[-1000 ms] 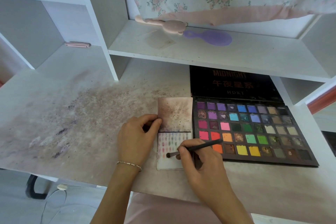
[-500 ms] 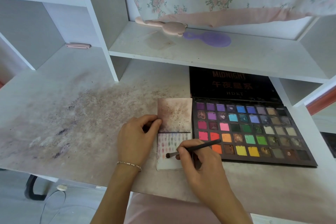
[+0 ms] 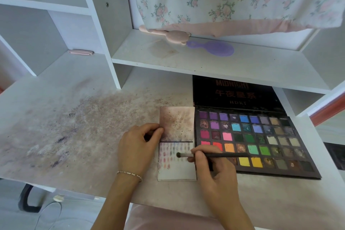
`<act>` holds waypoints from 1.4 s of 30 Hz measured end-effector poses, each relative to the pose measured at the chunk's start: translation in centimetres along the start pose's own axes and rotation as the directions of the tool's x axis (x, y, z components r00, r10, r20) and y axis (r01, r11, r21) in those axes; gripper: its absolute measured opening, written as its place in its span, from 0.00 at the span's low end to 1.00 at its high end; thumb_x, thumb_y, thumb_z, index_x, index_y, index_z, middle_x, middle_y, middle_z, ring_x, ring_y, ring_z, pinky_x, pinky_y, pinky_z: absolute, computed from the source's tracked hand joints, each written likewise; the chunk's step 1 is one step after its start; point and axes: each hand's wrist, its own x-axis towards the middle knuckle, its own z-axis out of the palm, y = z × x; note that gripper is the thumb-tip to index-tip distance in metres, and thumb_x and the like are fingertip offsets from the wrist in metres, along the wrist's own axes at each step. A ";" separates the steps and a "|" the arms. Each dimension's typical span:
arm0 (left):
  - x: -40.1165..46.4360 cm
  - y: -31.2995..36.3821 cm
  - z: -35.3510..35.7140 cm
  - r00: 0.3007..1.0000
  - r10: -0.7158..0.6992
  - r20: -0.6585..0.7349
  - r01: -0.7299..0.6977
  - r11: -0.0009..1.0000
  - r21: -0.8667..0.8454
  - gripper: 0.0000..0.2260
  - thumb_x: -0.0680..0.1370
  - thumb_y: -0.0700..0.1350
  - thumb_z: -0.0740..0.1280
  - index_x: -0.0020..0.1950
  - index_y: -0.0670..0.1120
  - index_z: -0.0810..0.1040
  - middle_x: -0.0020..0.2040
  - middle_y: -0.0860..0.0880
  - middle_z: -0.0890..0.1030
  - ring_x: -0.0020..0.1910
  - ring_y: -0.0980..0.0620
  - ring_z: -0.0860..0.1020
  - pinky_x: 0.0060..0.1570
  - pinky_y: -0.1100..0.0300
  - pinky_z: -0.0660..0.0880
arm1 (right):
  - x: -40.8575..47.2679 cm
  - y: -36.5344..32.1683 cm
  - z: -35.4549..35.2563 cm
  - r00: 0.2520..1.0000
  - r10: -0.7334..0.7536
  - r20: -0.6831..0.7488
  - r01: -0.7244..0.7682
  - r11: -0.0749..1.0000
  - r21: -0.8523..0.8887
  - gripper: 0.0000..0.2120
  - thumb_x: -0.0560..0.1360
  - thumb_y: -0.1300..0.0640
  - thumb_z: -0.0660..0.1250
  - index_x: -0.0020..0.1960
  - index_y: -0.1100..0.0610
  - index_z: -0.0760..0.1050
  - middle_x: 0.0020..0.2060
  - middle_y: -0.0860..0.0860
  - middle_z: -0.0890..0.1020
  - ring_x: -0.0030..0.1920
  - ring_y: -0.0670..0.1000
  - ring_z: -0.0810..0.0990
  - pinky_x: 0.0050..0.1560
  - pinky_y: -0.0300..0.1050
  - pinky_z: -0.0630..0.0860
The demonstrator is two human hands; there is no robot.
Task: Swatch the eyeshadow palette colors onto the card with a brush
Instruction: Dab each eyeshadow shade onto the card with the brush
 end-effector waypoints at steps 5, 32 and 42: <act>0.0 -0.1 -0.1 1.000 -0.002 -0.007 0.002 1.000 -0.006 0.04 0.71 0.47 0.70 0.44 0.52 0.83 0.33 0.62 0.77 0.36 0.63 0.74 0.37 0.68 0.68 | 0.5 0.3 -1.9 0.988 0.018 -0.151 -0.026 0.998 -0.054 0.09 0.72 0.45 0.58 0.45 0.32 0.74 0.40 0.37 0.81 0.40 0.39 0.80 0.37 0.26 0.73; -0.2 0.1 -0.1 0.996 0.084 0.015 -0.084 0.996 0.009 0.11 0.74 0.42 0.67 0.56 0.46 0.79 0.49 0.50 0.81 0.45 0.58 0.75 0.48 0.65 0.67 | -0.2 1.9 -8.8 0.970 0.057 -0.236 -0.133 0.939 -0.317 0.14 0.77 0.62 0.58 0.40 0.44 0.67 0.34 0.45 0.76 0.39 0.34 0.75 0.36 0.25 0.71; -0.5 0.3 -0.1 0.989 0.121 0.086 -0.118 0.992 -0.047 0.18 0.74 0.41 0.66 0.60 0.59 0.73 0.45 0.64 0.77 0.46 0.69 0.74 0.46 0.76 0.65 | -0.3 1.8 -8.9 0.964 0.050 -0.262 -0.137 0.935 -0.326 0.15 0.76 0.62 0.59 0.39 0.43 0.67 0.34 0.45 0.75 0.39 0.34 0.75 0.36 0.25 0.70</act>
